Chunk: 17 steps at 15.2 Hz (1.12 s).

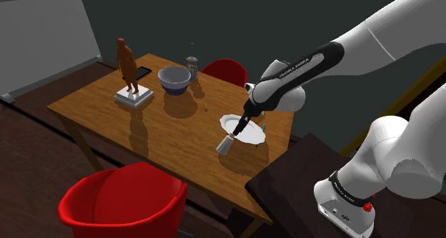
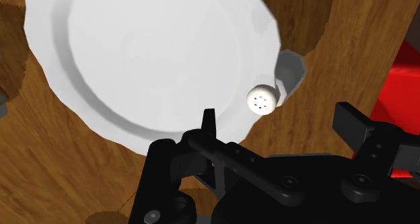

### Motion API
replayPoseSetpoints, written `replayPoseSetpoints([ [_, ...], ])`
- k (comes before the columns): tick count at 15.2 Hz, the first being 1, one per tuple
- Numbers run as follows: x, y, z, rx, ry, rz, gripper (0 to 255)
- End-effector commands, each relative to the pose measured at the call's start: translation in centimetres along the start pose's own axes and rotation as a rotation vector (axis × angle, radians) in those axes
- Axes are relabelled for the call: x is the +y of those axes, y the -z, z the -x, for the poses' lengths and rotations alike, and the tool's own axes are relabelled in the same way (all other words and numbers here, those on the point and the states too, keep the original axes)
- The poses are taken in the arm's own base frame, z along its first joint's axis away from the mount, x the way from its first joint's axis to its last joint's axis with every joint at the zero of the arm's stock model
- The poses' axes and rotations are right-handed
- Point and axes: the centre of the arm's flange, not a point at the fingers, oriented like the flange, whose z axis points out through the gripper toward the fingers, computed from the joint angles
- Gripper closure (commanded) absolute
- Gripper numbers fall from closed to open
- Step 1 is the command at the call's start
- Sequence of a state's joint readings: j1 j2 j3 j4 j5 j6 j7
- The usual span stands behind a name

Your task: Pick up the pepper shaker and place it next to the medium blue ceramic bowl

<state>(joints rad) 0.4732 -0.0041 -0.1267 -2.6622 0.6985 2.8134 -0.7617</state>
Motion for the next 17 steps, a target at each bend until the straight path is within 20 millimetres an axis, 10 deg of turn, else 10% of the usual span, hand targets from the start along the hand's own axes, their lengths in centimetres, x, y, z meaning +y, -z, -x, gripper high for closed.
replayPoseSetpoints([
  [1,0.0,-1.2,-0.1,0.003,0.002,-0.001,0],
  [13,0.0,-3.6,-0.2,0.003,0.002,-0.001,0],
  [14,0.0,-3.6,-0.2,0.003,0.002,-0.001,255],
  [17,0.0,-3.6,-0.2,0.003,0.002,-0.001,255],
])
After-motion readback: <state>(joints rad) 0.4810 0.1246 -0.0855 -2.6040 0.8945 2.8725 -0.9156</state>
